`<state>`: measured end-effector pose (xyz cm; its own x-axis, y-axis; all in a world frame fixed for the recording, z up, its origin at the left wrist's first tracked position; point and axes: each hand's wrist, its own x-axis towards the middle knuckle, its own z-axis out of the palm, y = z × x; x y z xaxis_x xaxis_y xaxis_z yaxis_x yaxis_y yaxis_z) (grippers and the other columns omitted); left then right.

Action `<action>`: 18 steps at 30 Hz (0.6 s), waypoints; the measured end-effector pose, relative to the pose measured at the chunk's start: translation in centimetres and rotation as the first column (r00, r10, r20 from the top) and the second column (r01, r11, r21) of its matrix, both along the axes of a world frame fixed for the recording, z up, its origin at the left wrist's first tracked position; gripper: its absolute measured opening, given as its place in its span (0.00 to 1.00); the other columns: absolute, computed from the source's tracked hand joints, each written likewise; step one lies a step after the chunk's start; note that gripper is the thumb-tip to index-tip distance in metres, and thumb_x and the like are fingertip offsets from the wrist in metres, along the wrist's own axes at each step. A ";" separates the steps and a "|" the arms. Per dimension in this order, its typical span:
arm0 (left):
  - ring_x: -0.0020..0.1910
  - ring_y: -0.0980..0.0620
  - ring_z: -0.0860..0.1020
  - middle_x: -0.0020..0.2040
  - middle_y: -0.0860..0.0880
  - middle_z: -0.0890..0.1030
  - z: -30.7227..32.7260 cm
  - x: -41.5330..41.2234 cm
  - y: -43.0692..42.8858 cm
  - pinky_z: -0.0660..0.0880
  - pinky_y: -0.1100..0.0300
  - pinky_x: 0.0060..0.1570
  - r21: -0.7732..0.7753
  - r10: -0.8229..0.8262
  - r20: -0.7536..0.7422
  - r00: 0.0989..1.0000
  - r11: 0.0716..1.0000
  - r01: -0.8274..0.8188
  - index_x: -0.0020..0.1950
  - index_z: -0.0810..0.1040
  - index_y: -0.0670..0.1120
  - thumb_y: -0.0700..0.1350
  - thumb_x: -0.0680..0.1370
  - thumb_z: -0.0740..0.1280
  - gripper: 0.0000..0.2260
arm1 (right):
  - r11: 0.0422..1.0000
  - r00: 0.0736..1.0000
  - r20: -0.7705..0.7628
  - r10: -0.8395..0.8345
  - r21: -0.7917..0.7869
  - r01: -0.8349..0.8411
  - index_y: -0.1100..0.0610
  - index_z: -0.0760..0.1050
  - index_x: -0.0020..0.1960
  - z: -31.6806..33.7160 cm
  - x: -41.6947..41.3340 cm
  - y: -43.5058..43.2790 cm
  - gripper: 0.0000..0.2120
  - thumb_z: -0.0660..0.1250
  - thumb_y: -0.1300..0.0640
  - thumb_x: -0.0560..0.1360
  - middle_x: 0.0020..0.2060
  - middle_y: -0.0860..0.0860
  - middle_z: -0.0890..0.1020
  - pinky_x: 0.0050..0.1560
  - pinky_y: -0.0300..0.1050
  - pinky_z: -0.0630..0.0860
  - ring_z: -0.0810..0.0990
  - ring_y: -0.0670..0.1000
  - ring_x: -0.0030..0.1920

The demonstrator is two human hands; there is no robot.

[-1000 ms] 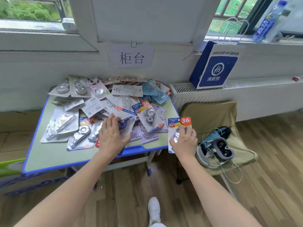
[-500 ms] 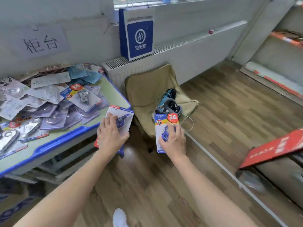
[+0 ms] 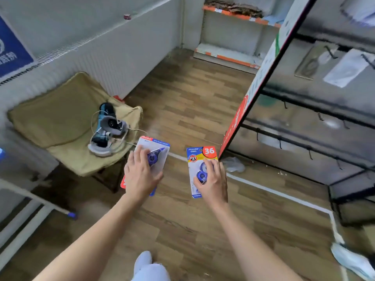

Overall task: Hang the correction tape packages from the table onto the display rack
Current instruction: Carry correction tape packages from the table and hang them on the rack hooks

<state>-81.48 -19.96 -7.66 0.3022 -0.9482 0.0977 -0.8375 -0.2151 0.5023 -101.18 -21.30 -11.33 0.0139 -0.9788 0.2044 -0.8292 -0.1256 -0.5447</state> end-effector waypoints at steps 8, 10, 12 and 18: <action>0.67 0.42 0.64 0.69 0.45 0.67 1.0 -13.8 -9.9 0.64 0.47 0.61 -0.098 -0.217 -0.021 0.976 0.972 0.214 0.64 0.69 0.40 0.42 0.70 0.70 0.24 | 0.961 0.971 0.083 -0.225 -0.145 0.235 0.65 0.74 0.63 1.7 -13.5 -5.1 0.26 0.74 0.61 0.67 0.57 0.60 0.75 0.59 0.54 0.73 0.73 0.62 0.57; 0.67 0.42 0.65 0.68 0.44 0.67 1.6 -16.8 -12.8 0.65 0.47 0.60 -0.129 -0.257 -0.036 0.966 0.960 0.250 0.64 0.70 0.40 0.42 0.69 0.70 0.25 | 0.942 0.958 0.085 -0.272 -0.178 0.283 0.66 0.74 0.62 2.3 -16.4 -7.4 0.26 0.75 0.62 0.66 0.56 0.61 0.75 0.59 0.54 0.72 0.73 0.64 0.57; 0.66 0.40 0.65 0.68 0.43 0.68 2.3 -19.4 -15.8 0.66 0.46 0.60 -0.159 -0.285 -0.038 0.958 0.948 0.276 0.64 0.70 0.40 0.42 0.68 0.71 0.26 | 0.924 0.946 0.076 -0.316 -0.204 0.324 0.66 0.75 0.61 3.1 -19.1 -10.0 0.26 0.76 0.62 0.65 0.56 0.62 0.76 0.59 0.55 0.72 0.74 0.65 0.56; 0.73 0.38 0.59 0.74 0.44 0.62 4.2 -26.4 -23.0 0.60 0.46 0.67 -0.226 -0.405 -0.019 0.914 0.892 0.391 0.67 0.69 0.40 0.43 0.68 0.73 0.29 | 0.874 0.921 0.093 -0.378 -0.293 0.388 0.65 0.74 0.61 5.9 -26.2 -16.3 0.27 0.77 0.61 0.64 0.56 0.61 0.75 0.55 0.52 0.74 0.76 0.62 0.54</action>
<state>-107.88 -42.98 -3.47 -0.0842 -0.9491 0.3035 -0.7954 0.2475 0.5533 -127.42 -37.59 -5.46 -0.3610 -0.7980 0.4826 -0.8285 0.0368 -0.5588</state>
